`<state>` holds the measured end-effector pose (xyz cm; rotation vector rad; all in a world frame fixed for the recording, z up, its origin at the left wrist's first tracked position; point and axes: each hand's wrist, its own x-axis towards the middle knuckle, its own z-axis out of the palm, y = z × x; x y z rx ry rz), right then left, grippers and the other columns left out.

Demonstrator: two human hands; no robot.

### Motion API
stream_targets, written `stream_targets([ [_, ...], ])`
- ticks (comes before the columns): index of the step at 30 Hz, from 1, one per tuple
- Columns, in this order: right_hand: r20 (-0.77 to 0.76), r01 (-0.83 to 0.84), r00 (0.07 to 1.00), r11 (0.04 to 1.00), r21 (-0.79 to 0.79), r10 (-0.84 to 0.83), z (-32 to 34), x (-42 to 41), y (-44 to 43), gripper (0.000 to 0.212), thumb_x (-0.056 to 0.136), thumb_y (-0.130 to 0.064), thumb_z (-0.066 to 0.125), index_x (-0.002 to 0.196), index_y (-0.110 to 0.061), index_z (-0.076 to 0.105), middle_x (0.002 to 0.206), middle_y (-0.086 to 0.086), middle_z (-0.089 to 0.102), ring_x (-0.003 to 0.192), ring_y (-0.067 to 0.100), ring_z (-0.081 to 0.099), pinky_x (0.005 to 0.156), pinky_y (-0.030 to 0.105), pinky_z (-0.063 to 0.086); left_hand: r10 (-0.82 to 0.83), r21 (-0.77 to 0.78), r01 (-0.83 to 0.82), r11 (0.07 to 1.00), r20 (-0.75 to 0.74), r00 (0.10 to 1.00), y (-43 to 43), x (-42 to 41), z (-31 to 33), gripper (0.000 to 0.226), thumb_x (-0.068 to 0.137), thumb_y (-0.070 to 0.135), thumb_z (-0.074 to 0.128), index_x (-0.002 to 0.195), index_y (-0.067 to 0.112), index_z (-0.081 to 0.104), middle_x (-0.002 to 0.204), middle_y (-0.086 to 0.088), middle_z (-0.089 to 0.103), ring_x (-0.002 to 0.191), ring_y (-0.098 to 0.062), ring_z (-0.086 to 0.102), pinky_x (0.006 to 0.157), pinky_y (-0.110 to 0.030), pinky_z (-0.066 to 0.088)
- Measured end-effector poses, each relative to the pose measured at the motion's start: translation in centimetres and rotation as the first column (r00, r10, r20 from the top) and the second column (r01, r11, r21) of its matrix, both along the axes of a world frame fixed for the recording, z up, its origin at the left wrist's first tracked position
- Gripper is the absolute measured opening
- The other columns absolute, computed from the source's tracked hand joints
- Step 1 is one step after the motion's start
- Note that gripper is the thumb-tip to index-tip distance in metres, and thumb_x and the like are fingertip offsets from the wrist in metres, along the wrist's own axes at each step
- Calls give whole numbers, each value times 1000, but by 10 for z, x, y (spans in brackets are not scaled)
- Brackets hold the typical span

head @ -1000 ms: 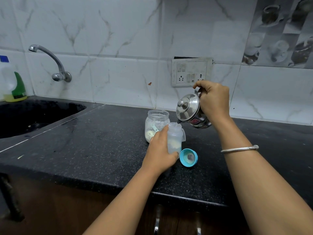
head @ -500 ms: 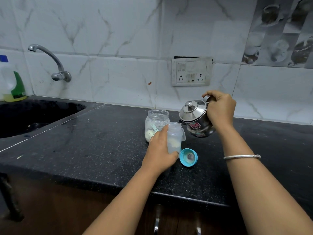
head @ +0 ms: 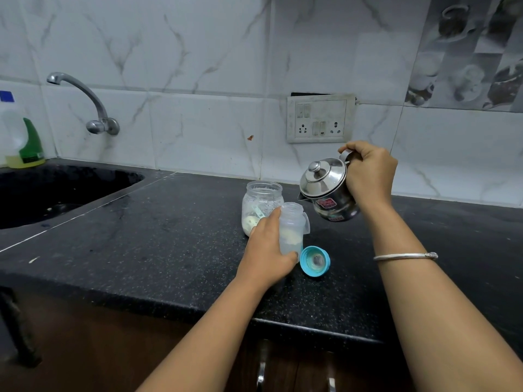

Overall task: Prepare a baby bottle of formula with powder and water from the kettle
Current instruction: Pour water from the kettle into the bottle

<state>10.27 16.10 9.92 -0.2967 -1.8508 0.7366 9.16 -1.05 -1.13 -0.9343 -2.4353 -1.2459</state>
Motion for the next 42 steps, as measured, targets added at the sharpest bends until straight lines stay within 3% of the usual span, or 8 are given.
stream_targets([
  [7, -14, -51, 998, 985, 164, 54, 2, -1, -10, 37, 80, 7, 45, 96, -10, 74, 91, 9, 73, 87, 19, 65, 71, 14, 42, -11, 14, 11, 1000, -9, 1000, 0, 0, 0, 86, 78, 17, 66, 147, 16, 16, 148, -3, 31, 136, -17, 27, 101, -17, 19],
  [12, -25, -54, 998, 962, 266, 63, 7, 0, -19, 38, 78, 8, 45, 96, -8, 74, 88, 11, 74, 83, 26, 66, 77, 35, 52, -11, 16, 11, 1000, -9, 1000, 0, -2, -2, 87, 76, 17, 66, 147, 17, 16, 147, -3, 33, 135, -17, 28, 102, -19, 21],
  [23, -22, -76, 996, 953, 294, 86, 9, 2, -22, 35, 77, 5, 45, 93, -7, 74, 83, 14, 73, 77, 30, 65, 71, 41, 53, -11, 50, 12, 999, -26, 1000, 1, -2, -3, 85, 74, 14, 67, 146, 16, 21, 141, -5, 40, 131, -19, 34, 99, -19, 24],
  [42, -16, -62, 997, 949, 308, 70, 10, 1, -20, 38, 78, 8, 45, 97, -8, 74, 89, 13, 74, 83, 30, 67, 77, 43, 54, -25, 43, 26, 999, -19, 999, -1, 2, 2, 84, 76, 13, 67, 146, 16, 20, 141, -5, 38, 130, -18, 33, 95, -16, 22],
])
